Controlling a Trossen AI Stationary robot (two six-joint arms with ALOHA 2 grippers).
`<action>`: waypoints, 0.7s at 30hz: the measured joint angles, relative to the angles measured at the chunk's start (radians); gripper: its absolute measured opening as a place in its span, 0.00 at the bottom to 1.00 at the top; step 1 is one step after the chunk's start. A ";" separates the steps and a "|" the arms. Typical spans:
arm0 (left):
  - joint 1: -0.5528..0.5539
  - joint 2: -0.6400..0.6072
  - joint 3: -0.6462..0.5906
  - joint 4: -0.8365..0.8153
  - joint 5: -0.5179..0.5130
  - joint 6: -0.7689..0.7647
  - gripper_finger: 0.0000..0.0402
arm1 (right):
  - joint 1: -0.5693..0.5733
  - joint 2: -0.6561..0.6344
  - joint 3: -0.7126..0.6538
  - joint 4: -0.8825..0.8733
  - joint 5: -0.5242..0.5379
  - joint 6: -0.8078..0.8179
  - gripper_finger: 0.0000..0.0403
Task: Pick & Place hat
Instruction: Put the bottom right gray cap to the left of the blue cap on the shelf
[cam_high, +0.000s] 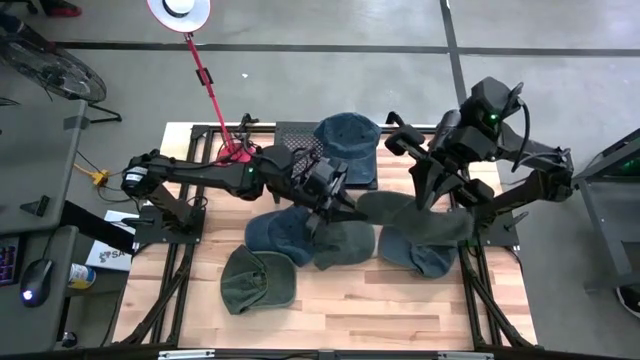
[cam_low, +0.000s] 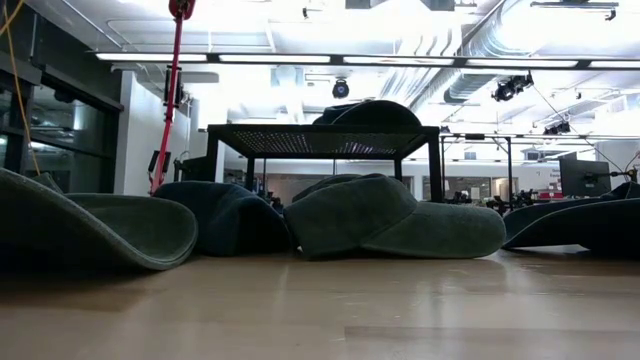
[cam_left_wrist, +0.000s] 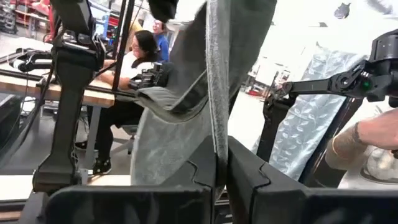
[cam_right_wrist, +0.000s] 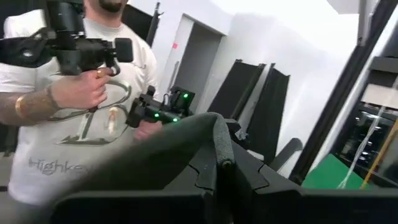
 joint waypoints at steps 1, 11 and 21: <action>0.000 0.000 0.000 0.004 0.002 0.000 0.02 | 0.000 0.000 0.000 0.001 0.017 0.004 0.04; 0.000 -0.006 0.000 0.017 -0.021 0.018 0.01 | -0.080 -0.056 0.000 0.021 0.186 0.100 0.22; 0.000 -0.005 0.000 0.065 -0.066 0.078 0.01 | -0.310 -0.213 0.000 -0.012 0.188 0.225 0.47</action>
